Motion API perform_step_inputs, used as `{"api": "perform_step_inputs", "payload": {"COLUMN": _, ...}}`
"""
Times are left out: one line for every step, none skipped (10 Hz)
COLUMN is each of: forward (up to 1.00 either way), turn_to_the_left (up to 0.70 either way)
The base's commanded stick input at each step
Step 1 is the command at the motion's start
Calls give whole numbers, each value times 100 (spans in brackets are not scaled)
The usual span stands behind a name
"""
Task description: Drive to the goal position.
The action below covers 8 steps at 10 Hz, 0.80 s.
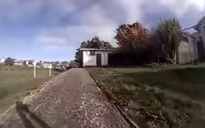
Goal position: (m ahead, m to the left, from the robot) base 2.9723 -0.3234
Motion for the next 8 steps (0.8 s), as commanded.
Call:
{"api": "perform_step_inputs", "payload": {"forward": 70, "turn_to_the_left": -14}}
{"api": "perform_step_inputs", "payload": {"forward": 70, "turn_to_the_left": -14}}
{"api": "perform_step_inputs", "payload": {"forward": 70, "turn_to_the_left": -14}}
{"api": "perform_step_inputs", "payload": {"forward": 70, "turn_to_the_left": -14}}
{"api": "perform_step_inputs", "payload": {"forward": 70, "turn_to_the_left": -14}}
{"api": "perform_step_inputs", "payload": {"forward": 70, "turn_to_the_left": -14}}
{"api": "perform_step_inputs", "payload": {"forward": 70, "turn_to_the_left": -14}}
{"api": "perform_step_inputs", "payload": {"forward": 70, "turn_to_the_left": -14}}
